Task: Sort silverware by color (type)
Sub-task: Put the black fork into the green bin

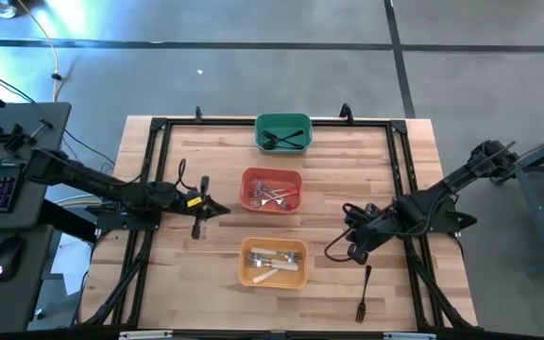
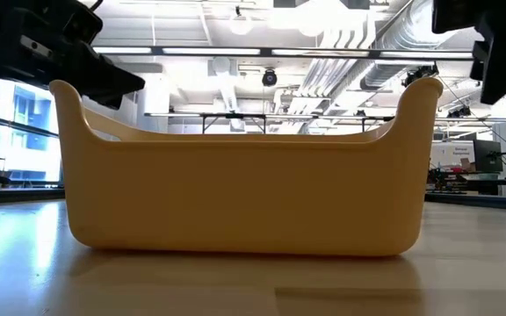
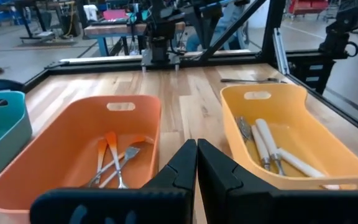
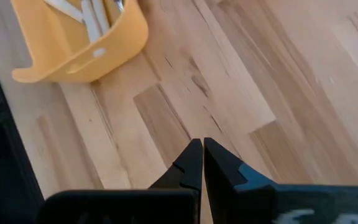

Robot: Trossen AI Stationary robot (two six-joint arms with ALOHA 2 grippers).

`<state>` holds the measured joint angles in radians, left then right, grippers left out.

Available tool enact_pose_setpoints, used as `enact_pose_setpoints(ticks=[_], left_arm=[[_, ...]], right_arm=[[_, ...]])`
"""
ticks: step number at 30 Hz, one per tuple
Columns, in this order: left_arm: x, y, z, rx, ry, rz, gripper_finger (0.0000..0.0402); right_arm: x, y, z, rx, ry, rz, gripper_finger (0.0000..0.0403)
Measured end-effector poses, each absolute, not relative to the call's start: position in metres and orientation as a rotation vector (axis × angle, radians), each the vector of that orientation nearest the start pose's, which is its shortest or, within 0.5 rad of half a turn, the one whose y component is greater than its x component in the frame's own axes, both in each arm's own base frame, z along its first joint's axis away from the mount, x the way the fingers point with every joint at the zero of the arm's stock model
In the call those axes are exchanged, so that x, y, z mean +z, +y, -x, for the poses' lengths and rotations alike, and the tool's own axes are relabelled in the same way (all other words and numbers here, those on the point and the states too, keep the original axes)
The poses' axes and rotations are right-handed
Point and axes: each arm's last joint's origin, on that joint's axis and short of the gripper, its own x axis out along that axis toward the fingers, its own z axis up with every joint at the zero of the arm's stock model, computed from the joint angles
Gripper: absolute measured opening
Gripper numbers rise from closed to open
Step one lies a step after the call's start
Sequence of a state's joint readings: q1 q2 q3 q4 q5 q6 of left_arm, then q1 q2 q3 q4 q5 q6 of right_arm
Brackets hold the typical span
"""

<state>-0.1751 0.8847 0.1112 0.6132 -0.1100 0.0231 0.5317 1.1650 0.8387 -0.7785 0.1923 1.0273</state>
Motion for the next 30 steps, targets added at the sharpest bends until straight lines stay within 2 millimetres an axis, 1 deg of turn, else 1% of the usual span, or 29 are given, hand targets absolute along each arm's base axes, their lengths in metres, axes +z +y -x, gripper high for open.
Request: enact_pose_setpoints(ticks=[4, 10, 14, 17, 19, 24, 27, 30], left_arm=[[0.166, -0.02, -0.158, -0.069, 0.175, -0.046, 0.0005], [0.175, -0.012, -0.15, -0.037, 0.133, -0.044, 0.0005], [0.179, -0.008, -0.142, -0.01, 0.119, -0.046, 0.0005], [0.182, -0.005, -0.136, 0.012, 0.108, -0.043, 0.0005], [0.184, -0.005, -0.132, 0.014, 0.092, -0.041, 0.0005], [0.189, -0.004, -0.122, 0.02, 0.057, -0.041, 0.0005], [0.191, -0.003, -0.117, 0.038, 0.039, -0.041, 0.0005], [0.191, -0.003, -0.111, 0.051, 0.035, -0.041, 0.0005]], right_arm=[[0.237, 0.104, -0.18, -0.266, 1.079, -0.546, 0.0], [0.237, 0.111, -0.175, -0.292, 1.09, -0.6, 0.0], [0.236, 0.12, -0.17, -0.317, 1.096, -0.678, 0.0], [0.232, 0.129, -0.165, -0.358, 1.123, -0.745, 0.0], [0.227, 0.136, -0.163, -0.414, 1.146, -0.792, 0.0], [0.207, 0.157, -0.157, -0.622, 1.204, -0.955, 0.0], [0.193, 0.175, -0.154, -0.687, 1.28, -1.034, 0.0003], [0.178, 0.194, -0.151, -0.722, 1.366, -1.086, 0.0022]])
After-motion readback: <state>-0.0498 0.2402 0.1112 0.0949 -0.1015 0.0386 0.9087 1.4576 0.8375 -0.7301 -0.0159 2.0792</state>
